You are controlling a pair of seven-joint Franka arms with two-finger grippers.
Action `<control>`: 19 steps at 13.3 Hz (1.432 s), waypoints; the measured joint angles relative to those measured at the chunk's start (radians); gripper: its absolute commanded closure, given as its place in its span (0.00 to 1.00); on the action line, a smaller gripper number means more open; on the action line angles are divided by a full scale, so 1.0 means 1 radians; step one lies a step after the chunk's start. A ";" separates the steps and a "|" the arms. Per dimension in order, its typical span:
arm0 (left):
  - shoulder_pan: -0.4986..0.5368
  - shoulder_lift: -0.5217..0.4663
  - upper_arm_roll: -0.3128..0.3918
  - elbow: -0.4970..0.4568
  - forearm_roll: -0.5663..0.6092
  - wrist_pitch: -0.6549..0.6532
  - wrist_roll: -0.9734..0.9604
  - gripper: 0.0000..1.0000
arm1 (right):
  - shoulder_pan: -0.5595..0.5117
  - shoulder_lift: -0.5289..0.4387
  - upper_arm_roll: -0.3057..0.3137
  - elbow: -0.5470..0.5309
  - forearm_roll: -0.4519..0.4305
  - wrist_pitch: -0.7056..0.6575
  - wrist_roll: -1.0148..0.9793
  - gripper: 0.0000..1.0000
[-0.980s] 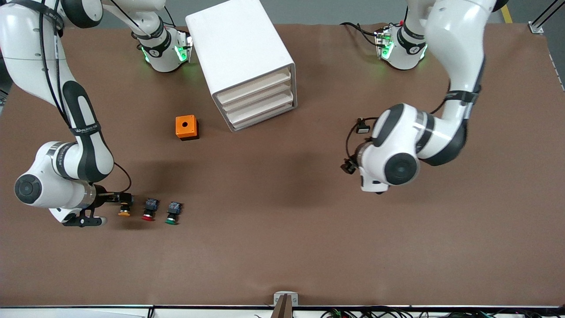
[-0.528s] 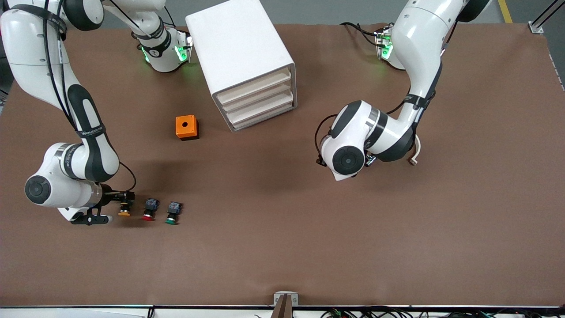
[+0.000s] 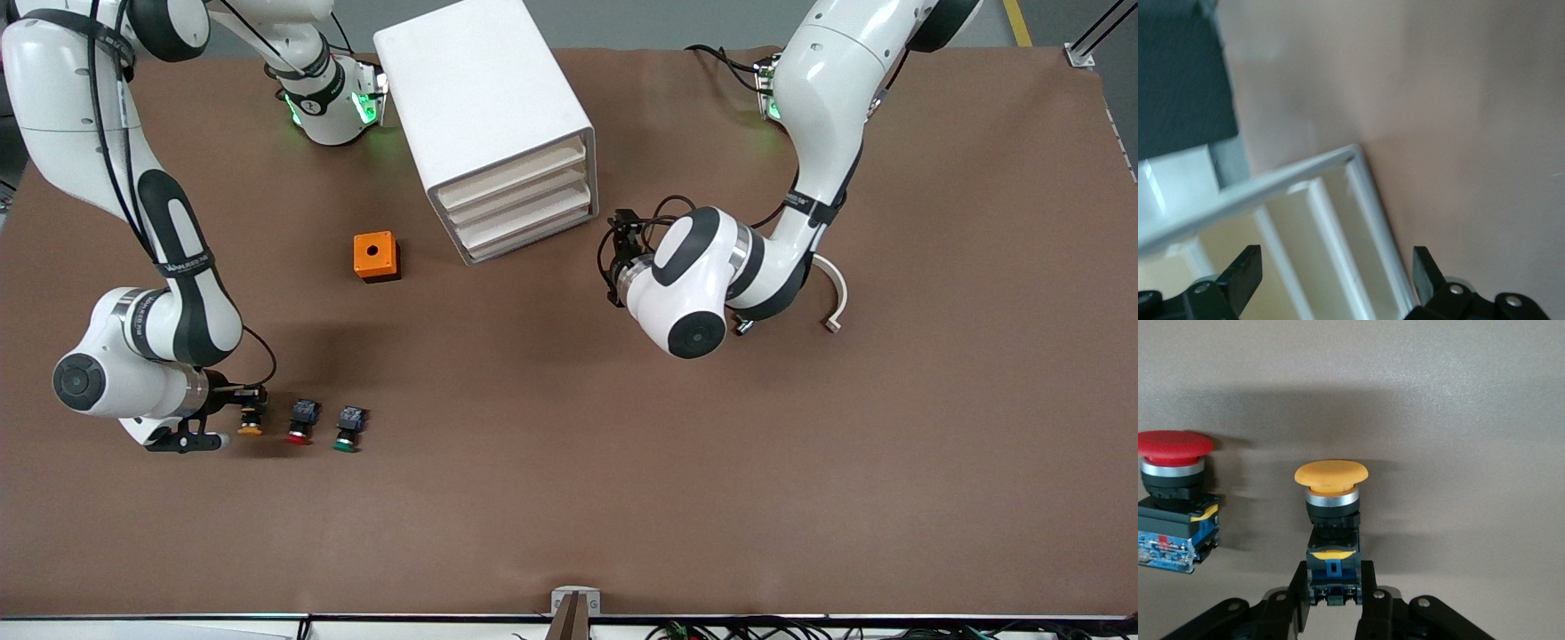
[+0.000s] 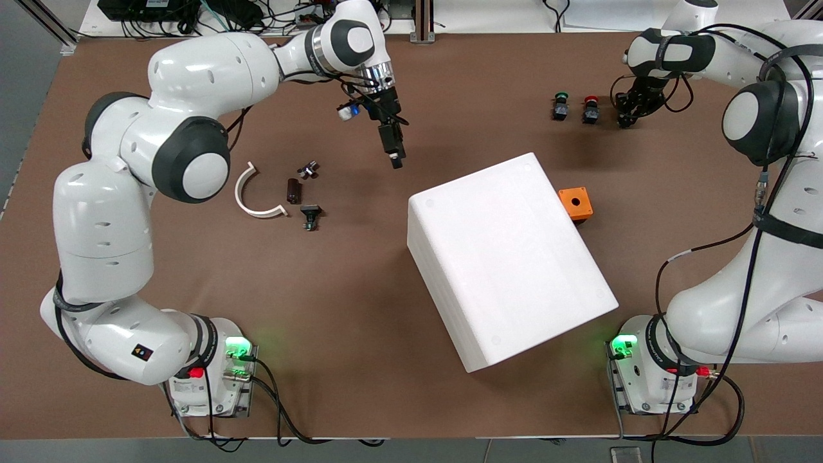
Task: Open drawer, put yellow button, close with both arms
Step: 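Grasp the yellow button with the right gripper while the left gripper hooks the drawer, then pull the drawer open with the left gripper while the right gripper carries the button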
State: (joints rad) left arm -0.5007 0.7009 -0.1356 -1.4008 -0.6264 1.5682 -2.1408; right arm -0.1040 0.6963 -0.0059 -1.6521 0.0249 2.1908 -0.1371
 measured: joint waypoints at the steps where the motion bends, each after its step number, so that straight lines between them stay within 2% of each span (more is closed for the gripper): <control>1: 0.000 0.001 0.001 0.000 -0.049 0.000 -0.050 0.07 | 0.002 -0.001 0.002 0.001 0.000 -0.002 0.000 1.00; 2: 0.001 0.003 0.003 0.000 -0.099 0.000 -0.098 0.09 | 0.007 -0.003 0.004 0.005 0.000 -0.007 0.001 1.00; 3: 0.001 0.008 0.003 0.000 -0.147 -0.001 -0.146 0.17 | 0.013 -0.010 0.005 0.010 0.000 -0.012 0.001 1.00; 4: 0.000 0.013 0.003 0.000 -0.185 -0.002 -0.183 0.33 | 0.016 -0.022 0.005 0.017 0.000 -0.021 0.001 1.00; 7: -0.017 0.030 -0.001 0.000 -0.298 -0.010 -0.276 0.33 | 0.020 -0.104 0.005 0.033 0.006 -0.107 0.001 1.00; 12: -0.061 0.072 -0.004 -0.001 -0.397 -0.016 -0.338 0.34 | 0.032 -0.303 0.008 0.047 0.031 -0.333 0.080 1.00; 16: -0.104 0.074 -0.006 0.001 -0.427 -0.025 -0.375 0.55 | 0.076 -0.387 0.016 0.107 0.033 -0.561 0.301 1.00; 17: -0.116 0.074 -0.006 0.001 -0.428 -0.025 -0.378 0.56 | 0.089 -0.401 0.029 0.130 0.033 -0.614 0.374 1.00; 19: -0.136 0.083 -0.006 0.001 -0.428 -0.026 -0.380 0.68 | 0.103 -0.425 0.082 0.178 0.034 -0.714 0.556 1.00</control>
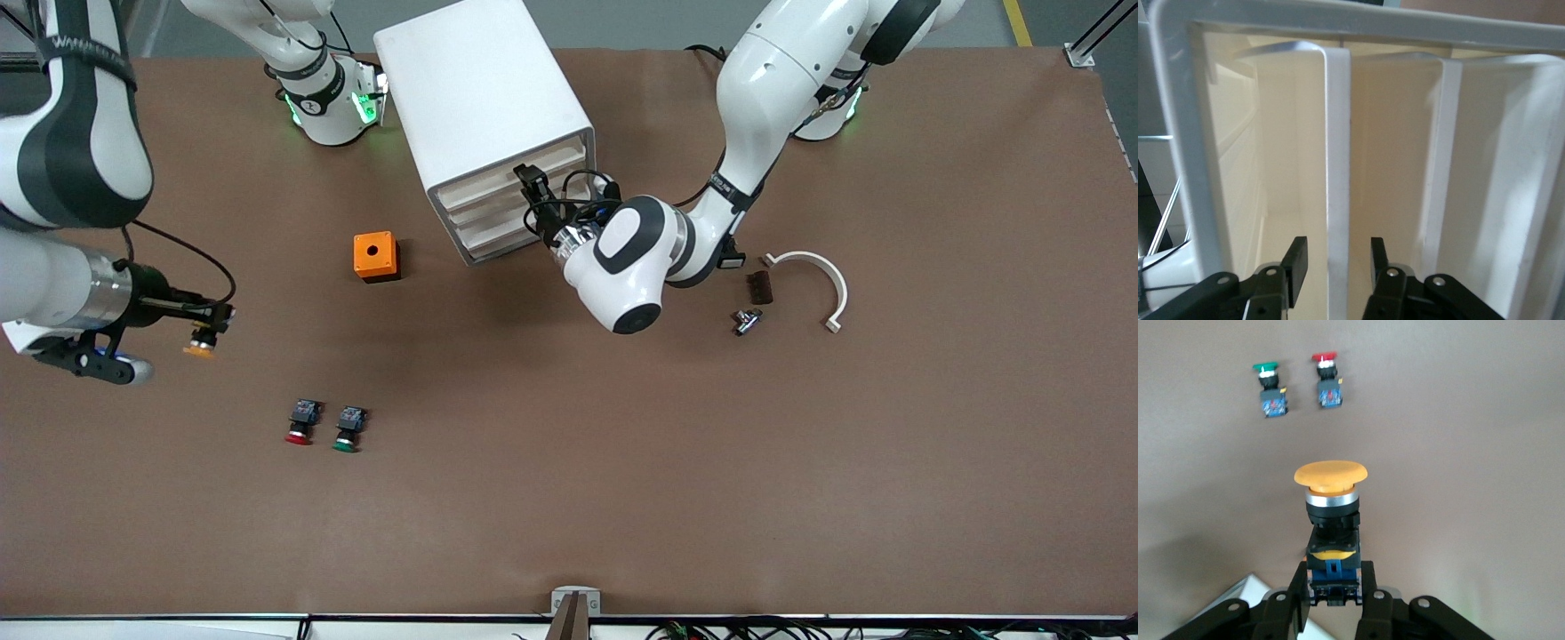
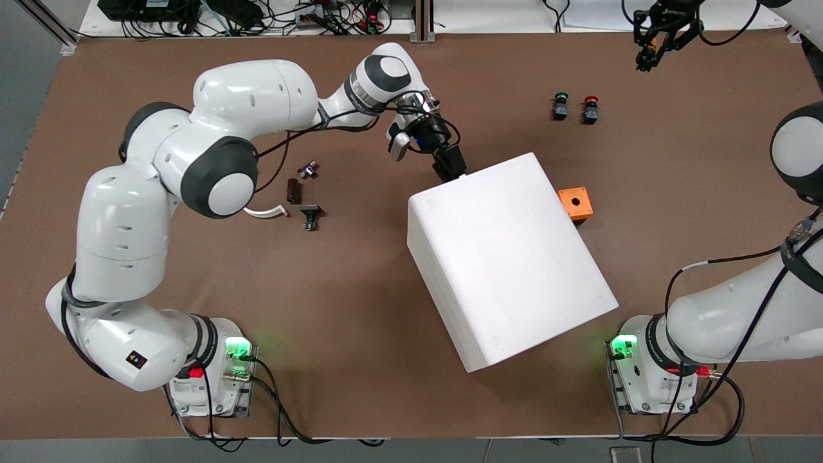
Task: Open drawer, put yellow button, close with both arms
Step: 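Pull the drawer open with the left gripper while the right gripper carries the button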
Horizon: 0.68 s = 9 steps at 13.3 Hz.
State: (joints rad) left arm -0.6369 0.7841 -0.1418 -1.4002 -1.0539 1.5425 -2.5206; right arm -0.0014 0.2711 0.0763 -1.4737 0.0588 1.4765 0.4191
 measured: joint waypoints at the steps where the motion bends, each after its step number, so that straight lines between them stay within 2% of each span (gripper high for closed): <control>1: -0.011 0.007 0.000 0.000 0.000 0.000 0.000 0.85 | 0.003 -0.009 0.035 0.024 0.000 -0.048 0.101 1.00; 2: -0.020 0.011 0.000 0.000 0.000 0.000 0.000 0.98 | 0.005 -0.015 0.073 0.047 0.000 -0.087 0.202 1.00; 3: -0.023 0.013 0.000 0.000 0.000 0.000 0.000 1.00 | 0.006 -0.018 0.112 0.065 0.001 -0.112 0.298 1.00; 4: -0.023 0.012 0.000 0.006 -0.001 -0.012 0.000 1.00 | 0.007 -0.019 0.150 0.077 0.007 -0.122 0.392 1.00; 6: -0.020 0.012 0.007 0.013 0.003 -0.015 0.007 1.00 | 0.012 -0.018 0.202 0.080 0.080 -0.118 0.579 1.00; 9: 0.024 0.011 0.043 0.036 0.008 -0.027 0.046 0.99 | 0.070 -0.017 0.220 0.080 0.131 -0.079 0.808 1.00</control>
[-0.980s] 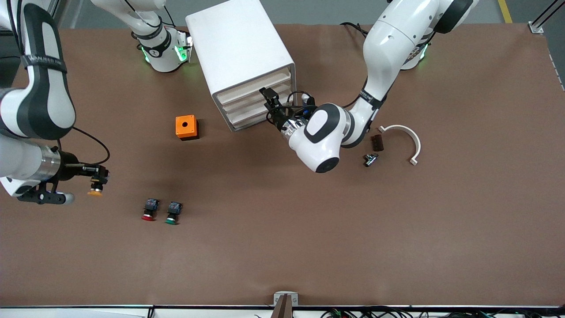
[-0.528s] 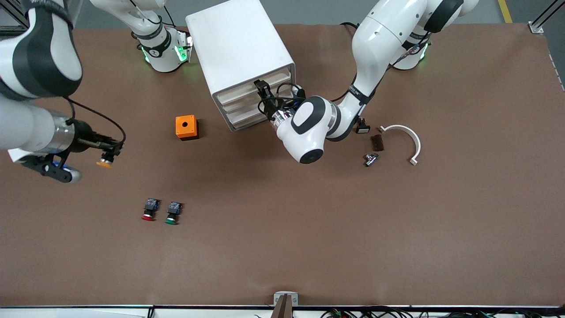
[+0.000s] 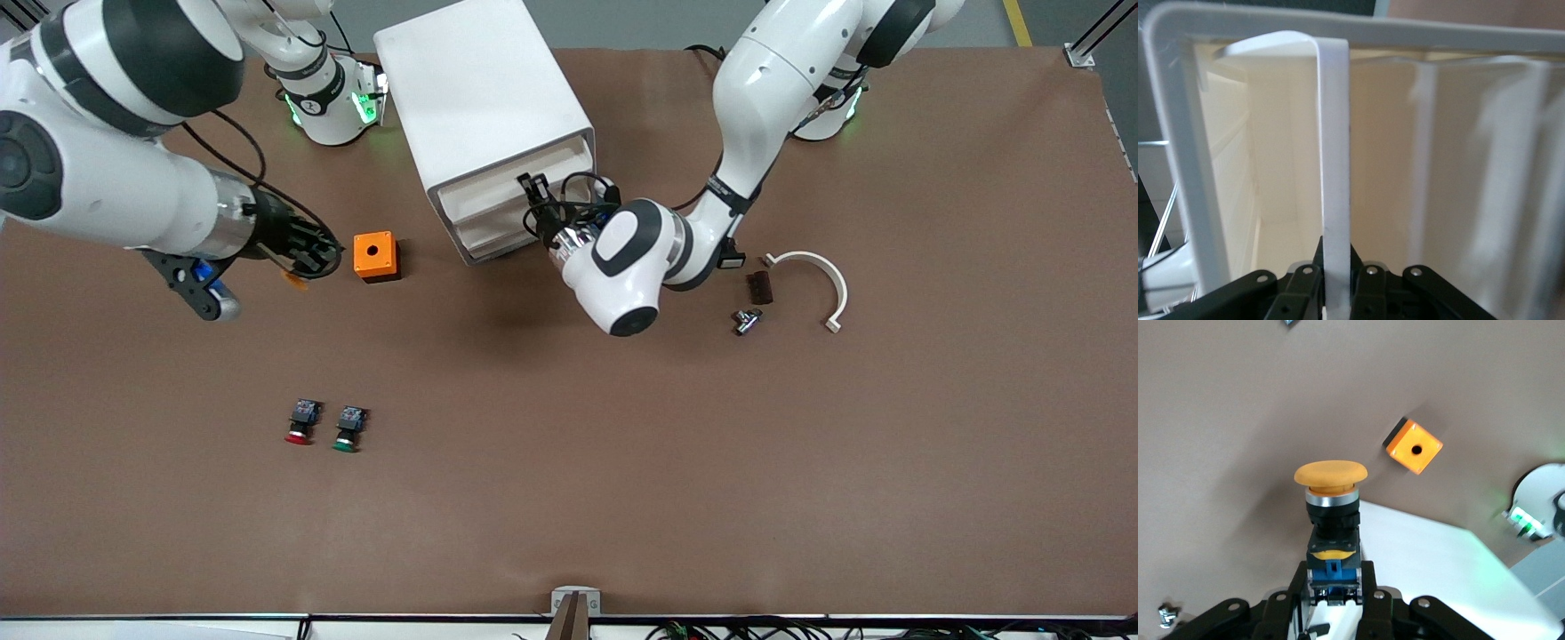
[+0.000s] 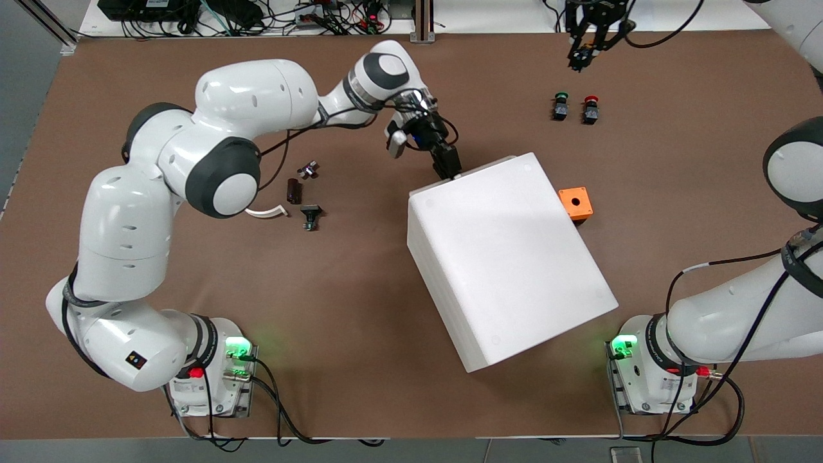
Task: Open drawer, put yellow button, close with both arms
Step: 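Pull the drawer open with the left gripper while the right gripper carries the button, then lower the yellow button into the open drawer and open the right gripper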
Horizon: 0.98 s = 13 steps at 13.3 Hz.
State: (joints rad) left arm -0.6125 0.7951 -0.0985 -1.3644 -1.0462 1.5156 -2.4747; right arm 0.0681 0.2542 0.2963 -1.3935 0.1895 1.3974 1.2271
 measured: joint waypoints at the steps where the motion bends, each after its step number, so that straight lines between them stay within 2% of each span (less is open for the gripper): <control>1: 0.027 0.000 0.015 0.010 0.001 -0.007 0.019 0.99 | 0.037 0.002 0.003 0.000 0.001 0.022 0.078 1.00; 4: 0.078 -0.001 0.075 0.050 0.001 -0.017 0.067 0.98 | 0.143 0.009 0.007 -0.016 0.001 0.104 0.298 1.00; 5: 0.082 -0.001 0.089 0.059 0.001 -0.017 0.083 0.89 | 0.174 0.013 0.008 -0.029 0.001 0.144 0.367 1.00; 6: 0.085 -0.001 0.094 0.062 0.001 -0.017 0.097 0.73 | 0.204 0.016 0.008 -0.046 0.000 0.188 0.424 1.00; 9: 0.085 0.000 0.097 0.064 0.004 0.001 0.140 0.00 | 0.296 0.022 0.009 -0.100 -0.001 0.317 0.580 1.00; 13: 0.106 0.000 0.133 0.074 0.024 0.020 0.181 0.01 | 0.385 0.027 0.009 -0.179 -0.018 0.483 0.730 0.98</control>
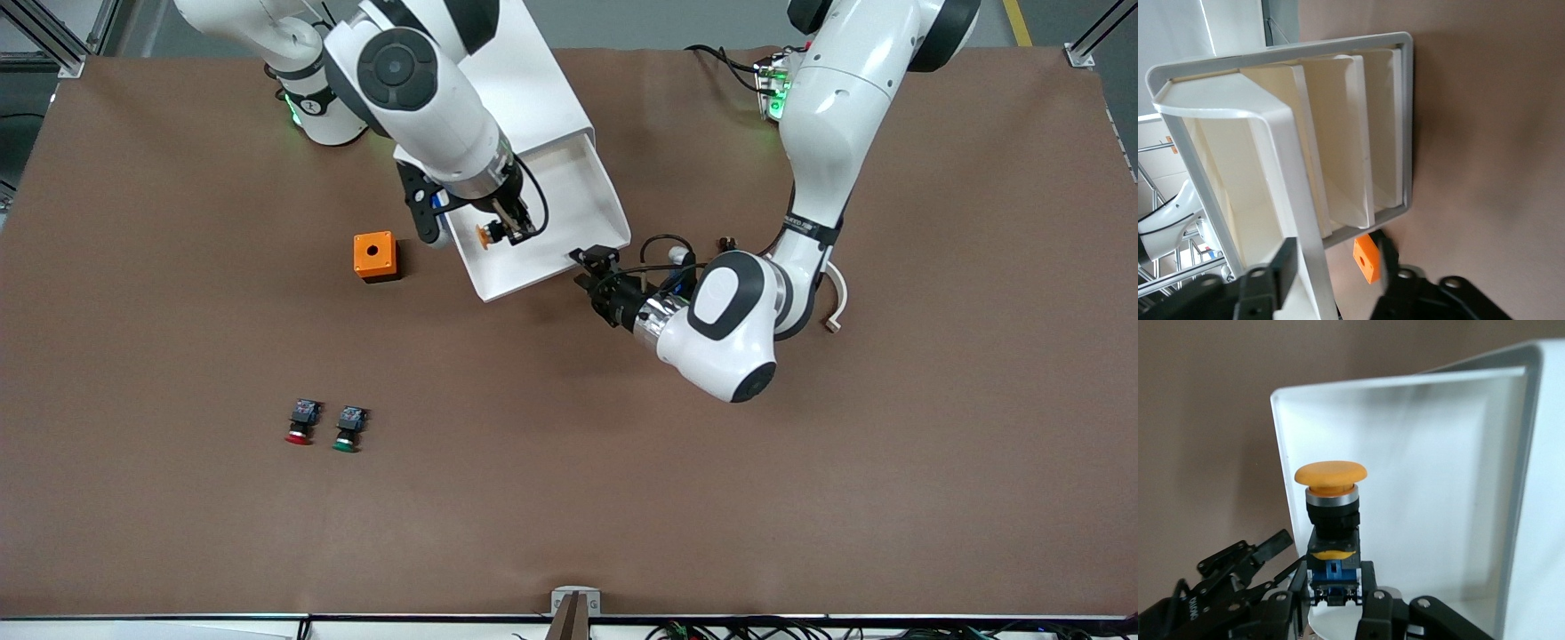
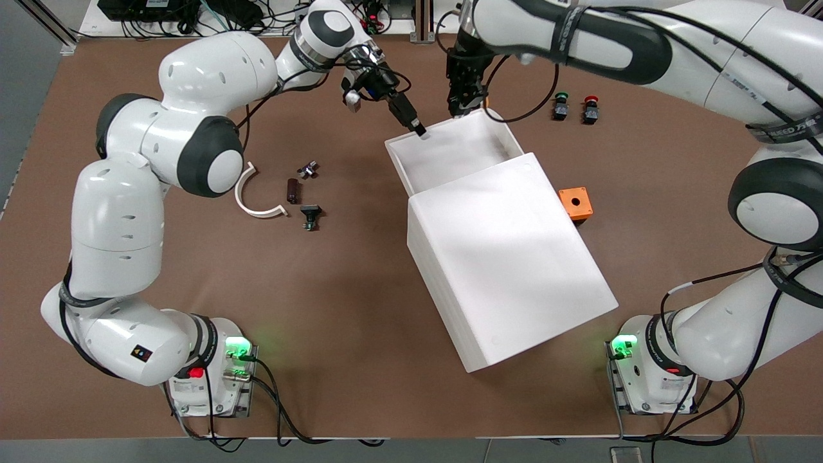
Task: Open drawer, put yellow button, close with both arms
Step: 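Lower the yellow button into the open drawer and open the right gripper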
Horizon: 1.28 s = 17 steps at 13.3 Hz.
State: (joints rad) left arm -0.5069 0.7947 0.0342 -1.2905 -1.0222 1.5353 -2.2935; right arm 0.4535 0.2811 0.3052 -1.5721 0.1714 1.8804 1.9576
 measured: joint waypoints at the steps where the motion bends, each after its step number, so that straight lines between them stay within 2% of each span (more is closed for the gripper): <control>1: 0.004 0.000 0.019 0.011 0.001 0.001 0.013 0.01 | 0.014 0.003 0.000 -0.030 -0.010 0.055 0.024 0.97; 4: 0.012 -0.010 0.108 0.042 0.008 0.002 0.123 0.01 | 0.038 0.028 0.000 -0.077 -0.046 0.133 0.074 0.93; 5: 0.014 -0.022 0.141 0.048 0.034 0.001 0.172 0.01 | 0.040 0.037 0.000 -0.078 -0.054 0.142 0.077 0.87; 7: 0.022 -0.061 0.166 0.053 0.151 0.000 0.282 0.00 | 0.040 0.051 -0.003 -0.078 -0.063 0.157 0.088 0.62; 8: 0.022 -0.082 0.167 0.053 0.220 -0.001 0.348 0.00 | 0.040 0.052 -0.005 -0.078 -0.065 0.159 0.093 0.54; 9: 0.019 -0.098 0.166 0.053 0.285 -0.003 0.426 0.00 | 0.040 0.052 -0.005 -0.078 -0.066 0.159 0.094 0.36; 10: 0.012 -0.107 0.166 0.052 0.340 -0.004 0.505 0.00 | 0.041 0.052 -0.005 -0.077 -0.066 0.159 0.095 0.25; 11: 0.006 -0.109 0.165 0.052 0.384 -0.004 0.591 0.00 | 0.041 0.052 -0.004 -0.076 -0.067 0.159 0.095 0.23; 13: -0.001 -0.108 0.164 0.048 0.421 0.009 0.786 0.00 | 0.041 0.052 -0.005 -0.073 -0.071 0.160 0.097 0.00; 15: 0.003 -0.108 0.166 0.046 0.458 0.046 1.004 0.00 | 0.031 0.048 -0.018 -0.044 -0.078 0.155 0.098 0.00; 17: 0.010 -0.122 0.168 0.052 0.517 0.053 1.168 0.00 | -0.017 0.038 -0.023 0.016 -0.125 0.097 0.038 0.00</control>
State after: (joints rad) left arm -0.4969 0.6725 0.2018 -1.2383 -0.5057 1.5886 -1.1257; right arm 0.4369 0.3194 0.2820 -1.5557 0.0466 1.9774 1.9959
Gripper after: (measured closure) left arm 0.000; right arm 0.000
